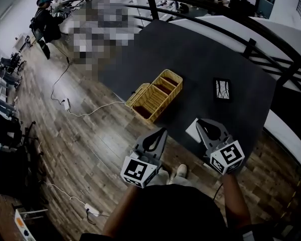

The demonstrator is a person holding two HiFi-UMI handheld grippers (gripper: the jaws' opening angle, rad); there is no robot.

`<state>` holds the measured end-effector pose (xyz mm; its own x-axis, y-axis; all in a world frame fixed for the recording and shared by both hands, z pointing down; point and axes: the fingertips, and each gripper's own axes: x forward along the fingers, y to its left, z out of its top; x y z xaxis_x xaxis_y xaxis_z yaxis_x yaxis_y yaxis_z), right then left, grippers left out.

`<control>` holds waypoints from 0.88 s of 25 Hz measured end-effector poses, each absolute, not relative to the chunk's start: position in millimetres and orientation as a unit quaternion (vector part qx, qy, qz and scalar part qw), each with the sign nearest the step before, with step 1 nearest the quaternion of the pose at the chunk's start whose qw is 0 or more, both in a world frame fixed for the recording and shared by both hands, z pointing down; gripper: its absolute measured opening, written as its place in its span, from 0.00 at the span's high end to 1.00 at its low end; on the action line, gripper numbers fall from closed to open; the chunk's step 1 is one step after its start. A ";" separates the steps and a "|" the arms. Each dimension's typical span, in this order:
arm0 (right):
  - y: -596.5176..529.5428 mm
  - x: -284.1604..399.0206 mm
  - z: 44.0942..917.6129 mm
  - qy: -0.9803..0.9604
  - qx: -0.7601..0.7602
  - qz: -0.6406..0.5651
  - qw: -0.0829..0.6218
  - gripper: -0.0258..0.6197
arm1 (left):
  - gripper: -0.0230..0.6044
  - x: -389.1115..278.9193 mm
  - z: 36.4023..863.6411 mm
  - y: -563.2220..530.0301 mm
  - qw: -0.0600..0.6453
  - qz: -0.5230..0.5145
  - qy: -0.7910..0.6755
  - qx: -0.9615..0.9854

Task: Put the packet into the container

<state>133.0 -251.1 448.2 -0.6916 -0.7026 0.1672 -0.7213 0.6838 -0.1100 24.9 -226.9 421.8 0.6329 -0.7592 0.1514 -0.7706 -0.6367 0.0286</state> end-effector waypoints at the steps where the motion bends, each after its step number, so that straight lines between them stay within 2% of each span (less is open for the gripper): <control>1: -253.1 133.5 449.3 -0.914 0.392 0.087 0.056 0.95 | 0.95 24.6 422.0 -228.7 0.045 0.064 -0.422 0.903; 8: -267.6 133.3 461.3 -0.902 0.410 0.093 0.098 0.95 | 0.95 21.9 423.0 -246.2 0.042 0.062 -0.405 0.911; 14: -271.4 133.2 503.2 -0.892 0.396 0.112 0.188 0.95 | 0.95 18.3 427.9 -260.0 0.046 0.055 -0.391 0.918; 22: -269.3 133.3 559.1 -0.872 0.366 0.139 0.292 0.61 | 0.95 6.9 431.3 -266.5 0.052 0.046 -0.377 0.924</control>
<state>133.3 -269.3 559.1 -0.5611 -0.5572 0.6121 -0.7199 0.6935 -0.0286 6.9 -266.5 431.3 0.7112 -0.6918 0.1249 -0.7015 -0.7101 0.0612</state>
